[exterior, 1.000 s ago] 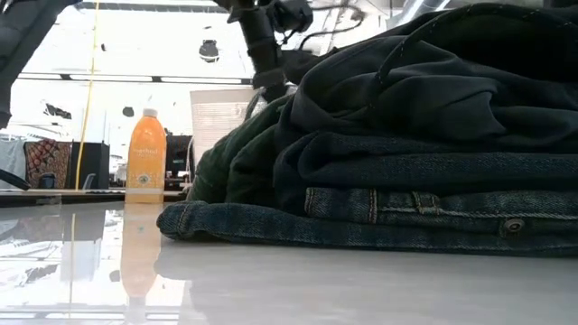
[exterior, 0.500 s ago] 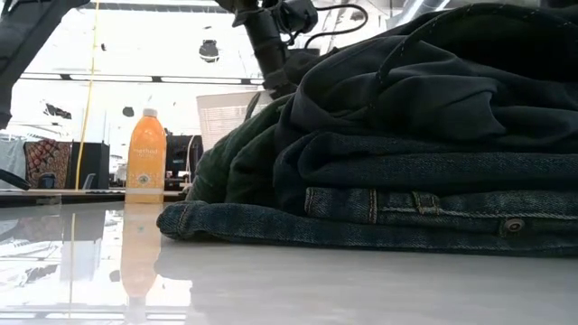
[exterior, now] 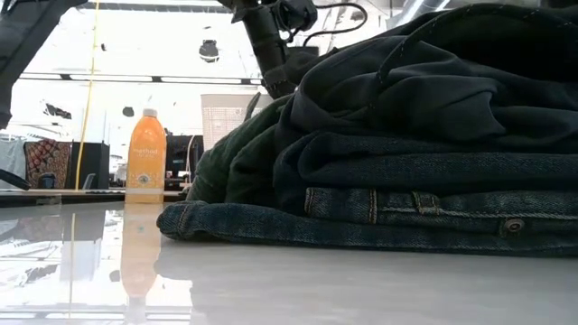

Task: Fold laundry
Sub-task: Put the stack of clothes into the white bin

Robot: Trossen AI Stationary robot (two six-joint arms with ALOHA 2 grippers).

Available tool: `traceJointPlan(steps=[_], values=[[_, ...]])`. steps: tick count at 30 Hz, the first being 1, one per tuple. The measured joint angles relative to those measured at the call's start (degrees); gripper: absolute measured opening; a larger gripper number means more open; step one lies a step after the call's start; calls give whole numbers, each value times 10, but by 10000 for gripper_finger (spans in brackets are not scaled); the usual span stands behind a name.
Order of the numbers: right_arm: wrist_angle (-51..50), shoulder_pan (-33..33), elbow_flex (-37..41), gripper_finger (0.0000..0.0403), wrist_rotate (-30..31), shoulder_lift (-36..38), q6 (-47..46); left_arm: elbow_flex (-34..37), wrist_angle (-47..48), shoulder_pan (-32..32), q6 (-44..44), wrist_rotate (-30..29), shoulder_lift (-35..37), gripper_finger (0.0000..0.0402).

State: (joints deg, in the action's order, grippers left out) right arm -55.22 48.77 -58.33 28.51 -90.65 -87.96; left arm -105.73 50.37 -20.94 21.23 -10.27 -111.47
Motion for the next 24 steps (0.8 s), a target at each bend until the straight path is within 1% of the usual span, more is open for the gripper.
traceJointPlan(steps=[3,7,10,13,15,16,17,18,19,21,22,24], values=[[0,0,0,134,0,0,0,-28,30,7,0,-12,2,134],[-17,0,-14,134,-6,0,1,-94,115,17,-7,-30,3,143],[-49,0,-39,134,-22,0,12,-155,171,27,-13,-41,3,144],[-74,-2,-69,134,-52,0,13,-229,236,36,-26,-42,3,144],[-79,-2,-89,134,-96,0,17,-273,287,42,-56,-49,4,145],[-82,-2,-99,134,-122,0,20,-293,317,45,-85,-51,4,145],[-83,-1,-111,134,-144,0,24,-293,335,49,-128,-49,12,144],[-85,3,-123,134,-159,0,25,-273,349,52,-165,-30,31,144],[-86,9,-136,134,-167,0,23,-253,367,55,-196,8,49,143],[-86,30,-162,134,-167,0,10,-200,378,68,-235,89,94,141],[-86,43,-172,134,-163,0,1,-164,369,80,-249,117,119,140],[-92,73,-184,134,-138,2,-32,-79,337,112,-290,134,176,137]])
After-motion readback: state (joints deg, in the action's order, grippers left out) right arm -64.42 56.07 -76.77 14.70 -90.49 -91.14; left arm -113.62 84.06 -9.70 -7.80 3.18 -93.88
